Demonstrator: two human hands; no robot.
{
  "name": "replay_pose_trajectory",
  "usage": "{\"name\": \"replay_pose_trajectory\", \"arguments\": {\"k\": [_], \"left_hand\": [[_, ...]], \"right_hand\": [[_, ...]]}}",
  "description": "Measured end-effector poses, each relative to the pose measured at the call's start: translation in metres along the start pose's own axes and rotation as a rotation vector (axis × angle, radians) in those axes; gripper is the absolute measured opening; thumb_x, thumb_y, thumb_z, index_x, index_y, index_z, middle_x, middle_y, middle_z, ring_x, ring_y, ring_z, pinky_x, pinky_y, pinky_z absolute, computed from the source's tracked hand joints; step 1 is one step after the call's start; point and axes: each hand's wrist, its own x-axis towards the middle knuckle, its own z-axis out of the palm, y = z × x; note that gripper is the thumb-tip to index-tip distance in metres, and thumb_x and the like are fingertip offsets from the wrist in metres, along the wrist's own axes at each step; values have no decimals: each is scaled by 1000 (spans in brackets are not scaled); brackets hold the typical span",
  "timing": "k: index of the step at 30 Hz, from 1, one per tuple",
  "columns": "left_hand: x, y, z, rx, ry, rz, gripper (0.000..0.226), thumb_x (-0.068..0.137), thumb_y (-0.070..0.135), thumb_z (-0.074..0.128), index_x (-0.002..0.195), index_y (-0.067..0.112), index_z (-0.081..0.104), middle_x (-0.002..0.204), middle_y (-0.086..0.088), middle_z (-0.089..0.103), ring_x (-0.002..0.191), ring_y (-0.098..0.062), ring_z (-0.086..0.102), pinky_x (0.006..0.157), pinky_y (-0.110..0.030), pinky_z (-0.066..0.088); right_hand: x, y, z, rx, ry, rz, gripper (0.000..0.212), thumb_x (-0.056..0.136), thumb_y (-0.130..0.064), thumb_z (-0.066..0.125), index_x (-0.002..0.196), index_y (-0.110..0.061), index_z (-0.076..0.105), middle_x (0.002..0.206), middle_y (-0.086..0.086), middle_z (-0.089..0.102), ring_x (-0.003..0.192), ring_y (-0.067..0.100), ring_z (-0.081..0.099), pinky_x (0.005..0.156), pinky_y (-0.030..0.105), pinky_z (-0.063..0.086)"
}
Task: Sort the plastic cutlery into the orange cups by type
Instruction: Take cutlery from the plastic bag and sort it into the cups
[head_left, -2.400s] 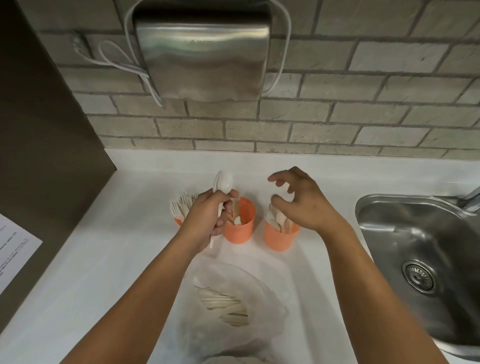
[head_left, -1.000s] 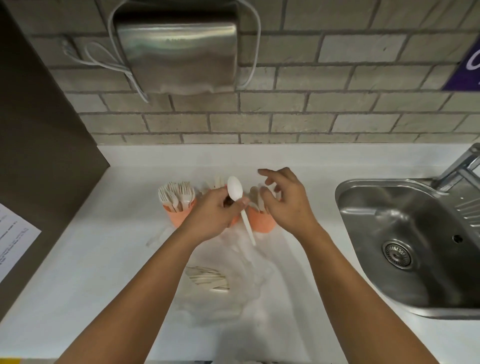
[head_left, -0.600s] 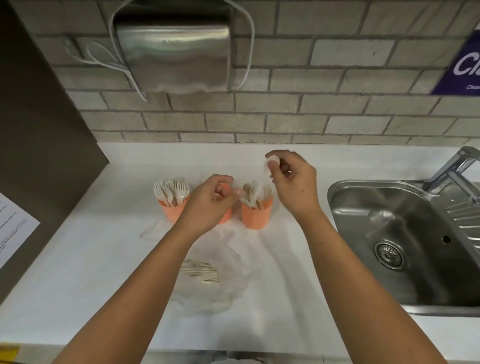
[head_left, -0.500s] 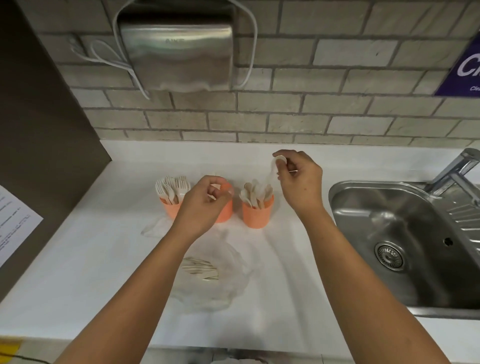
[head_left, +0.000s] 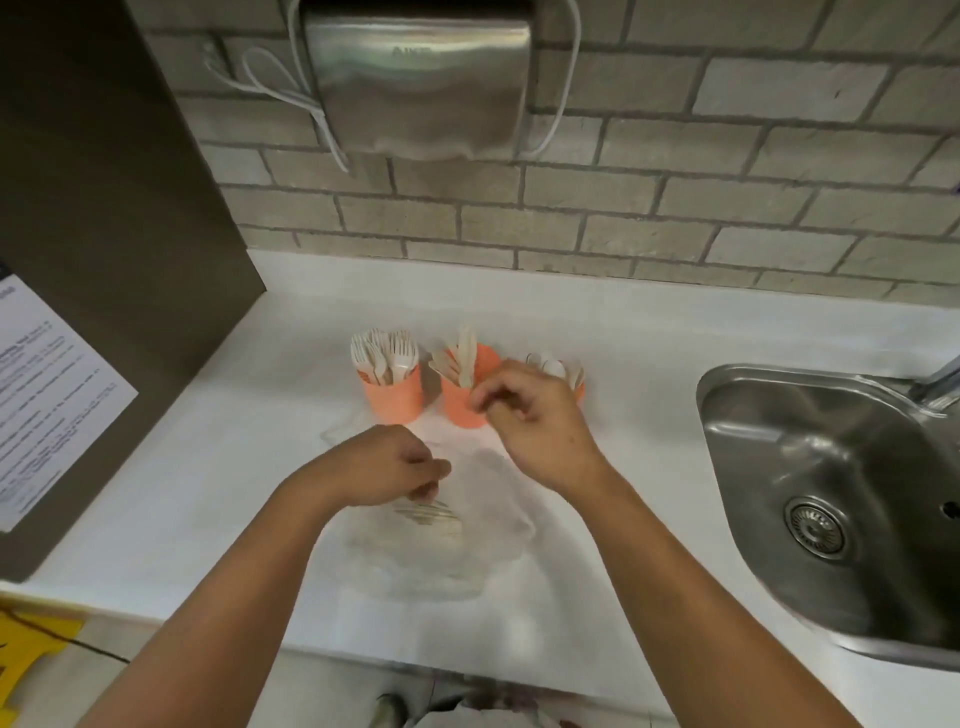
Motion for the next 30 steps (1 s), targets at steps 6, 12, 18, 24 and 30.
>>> {"name": "replay_pose_trajectory", "arguments": {"k": [6,12,18,24,30], "left_hand": [[5,-31,28,634,-133,-240,66,92,43,68,150,23,42,154,-13,34,134,-33,48,97,-41,51],[2,-41,41,740,-145,-238,107,78,53,83,161,23,21,168,-12,9,154,-37,18,107,-45,49],[5,-49,41,745,-128,-163,96,83,63,75,158,23,30,171,-10,13,155,-34,23,116,-45,38],[8,-59,31,785,-117,-82,97,81,54,80,158,24,29,170,-13,14,151,-36,30,113,-45,42],[18,-69,23,665,-110,50,82,73,52,86,143,27,51,139,-2,57,119,-24,62,97,-40,55]], "right_hand": [[-31,26,75,-594,-768,233,27,96,-7,50,112,-8,71,116,15,71,104,32,68,85,34,53],[-29,30,105,-877,-768,199,45,91,-30,69,130,-12,57,127,12,48,111,34,57,72,36,40],[-36,47,132,-1046,-786,229,69,84,-35,76,141,-12,45,134,10,44,120,32,50,86,40,45],[-33,58,135,-1023,-729,273,61,88,-33,70,139,-11,45,129,13,52,118,33,54,89,42,45],[-37,61,138,-974,-678,311,52,89,-40,66,132,-14,54,127,11,55,115,32,55,91,40,43]]}}
